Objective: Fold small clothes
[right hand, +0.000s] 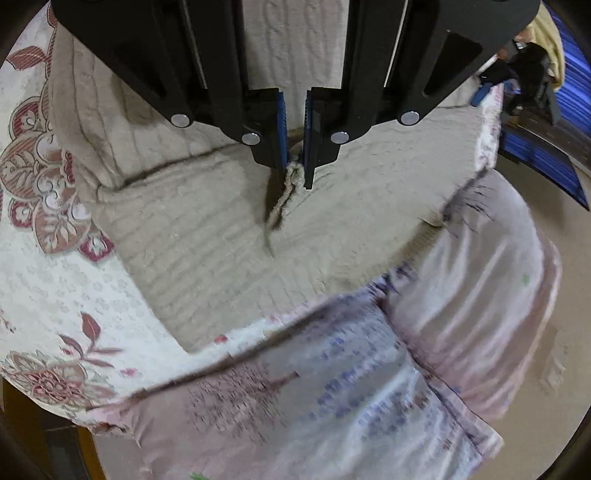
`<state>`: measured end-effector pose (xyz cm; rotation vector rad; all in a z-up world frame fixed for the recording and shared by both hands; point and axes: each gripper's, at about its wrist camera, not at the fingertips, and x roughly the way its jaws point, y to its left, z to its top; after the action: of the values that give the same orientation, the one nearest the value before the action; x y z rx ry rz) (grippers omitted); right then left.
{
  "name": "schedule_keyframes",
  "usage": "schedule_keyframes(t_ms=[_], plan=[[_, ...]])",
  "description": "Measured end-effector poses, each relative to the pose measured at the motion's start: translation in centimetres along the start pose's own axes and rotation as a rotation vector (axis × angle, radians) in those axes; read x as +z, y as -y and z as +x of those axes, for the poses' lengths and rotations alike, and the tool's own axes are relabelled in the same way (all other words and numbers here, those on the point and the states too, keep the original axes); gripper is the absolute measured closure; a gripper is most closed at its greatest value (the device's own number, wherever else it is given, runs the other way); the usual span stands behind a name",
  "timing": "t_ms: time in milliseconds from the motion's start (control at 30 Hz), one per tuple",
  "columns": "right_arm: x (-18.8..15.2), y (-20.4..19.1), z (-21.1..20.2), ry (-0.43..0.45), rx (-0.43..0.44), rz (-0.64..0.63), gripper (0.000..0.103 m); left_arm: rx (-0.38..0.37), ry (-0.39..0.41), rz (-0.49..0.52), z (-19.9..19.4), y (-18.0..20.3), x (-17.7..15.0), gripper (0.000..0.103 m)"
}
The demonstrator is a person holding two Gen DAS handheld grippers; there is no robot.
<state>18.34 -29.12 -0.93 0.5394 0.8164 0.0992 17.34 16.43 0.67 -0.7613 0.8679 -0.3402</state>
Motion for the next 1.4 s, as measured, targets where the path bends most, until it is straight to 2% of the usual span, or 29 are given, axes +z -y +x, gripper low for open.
schedule_keyframes(t_ms=[133, 200, 267, 333, 500, 600, 700, 800, 867, 933, 1067, 1167, 1300, 1400], plan=[[0.2, 0.2, 0.6, -0.04, -0.016, -0.018, 0.095, 0.004, 0.009, 0.053, -1.8, 0.2, -1.0, 0.023], [0.5, 0.2, -0.4, -0.064, 0.032, -0.02, 0.088, 0.008, 0.022, 0.085, -3.2, 0.2, -1.7, 0.023], [0.6, 0.8, -2.2, -0.067, 0.091, -0.005, 0.057, 0.016, 0.033, 0.102, -4.5, -0.1, -2.2, 0.023], [0.6, 1.5, -4.1, -0.042, 0.108, 0.004, 0.047, 0.02, 0.036, 0.109, -5.8, -0.7, -2.9, 0.024], [-0.6, 5.5, -8.5, -0.033, 0.081, 0.049, 0.047, 0.022, 0.016, 0.121, -7.9, -1.9, -5.1, 0.025], [-2.4, 8.0, -10.3, -0.045, 0.034, 0.062, 0.047, 0.029, 0.001, 0.13, -8.7, -2.1, -6.6, 0.025], [-4.2, 9.9, -11.5, -0.061, 0.013, 0.079, 0.05, 0.005, -0.027, 0.103, -8.9, -2.4, -8.0, 0.03], [-6.2, 11.1, -11.7, -0.106, 0.055, 0.107, 0.058, -0.028, -0.054, 0.068, -8.9, -2.8, -9.5, 0.037], [-7.2, 11.4, -12.0, -0.112, 0.094, 0.113, 0.063, -0.032, -0.059, 0.07, -8.9, -2.7, -10.3, 0.044], [-8.2, 11.5, -12.3, -0.131, 0.141, 0.121, 0.069, -0.032, -0.055, 0.075, -9.3, -2.6, -11.2, 0.046], [-10.0, 11.5, -12.5, -0.174, 0.219, 0.127, 0.076, -0.069, -0.081, 0.059, -9.7, -2.5, -13.1, 0.057], [-11.5, 11.4, -12.6, -0.202, 0.282, 0.129, 0.078, -0.088, -0.102, 0.057, -10.2, -2.3, -14.4, 0.063], [-12.9, 10.7, -13.0, -0.222, 0.319, 0.101, 0.078, -0.141, -0.156, 0.002, -10.5, -2.8, -16.2, 0.067], [-13.6, 10.1, -13.2, -0.24, 0.337, 0.076, 0.078, -0.139, -0.159, -0.005, -11.0, -2.9, -16.8, 0.071]])
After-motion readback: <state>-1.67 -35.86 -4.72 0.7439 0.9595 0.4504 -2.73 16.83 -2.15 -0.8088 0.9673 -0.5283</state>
